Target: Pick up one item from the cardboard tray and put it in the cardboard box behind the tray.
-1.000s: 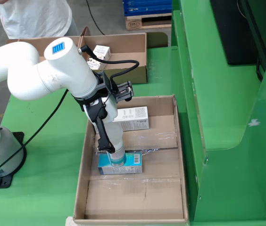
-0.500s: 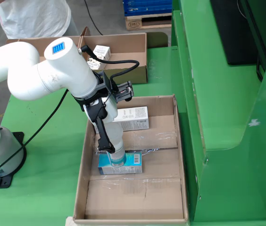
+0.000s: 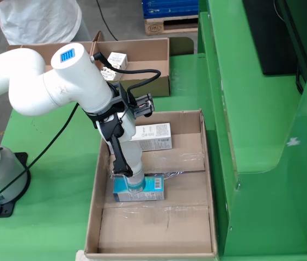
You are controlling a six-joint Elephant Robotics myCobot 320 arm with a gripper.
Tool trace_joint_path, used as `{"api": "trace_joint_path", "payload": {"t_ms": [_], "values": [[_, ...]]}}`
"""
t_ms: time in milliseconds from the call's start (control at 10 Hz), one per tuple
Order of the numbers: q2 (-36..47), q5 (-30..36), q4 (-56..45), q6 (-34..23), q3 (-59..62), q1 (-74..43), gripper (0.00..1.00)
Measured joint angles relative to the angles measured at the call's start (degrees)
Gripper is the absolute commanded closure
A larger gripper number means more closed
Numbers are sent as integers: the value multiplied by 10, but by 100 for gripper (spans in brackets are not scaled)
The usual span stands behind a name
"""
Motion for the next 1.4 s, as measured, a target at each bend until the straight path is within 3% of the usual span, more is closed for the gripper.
{"api": "trace_joint_path", "payload": {"t_ms": [800, 1400], "values": [[0, -4, 0, 0, 0, 0, 100], [0, -2, 0, 0, 0, 0, 100]]}}
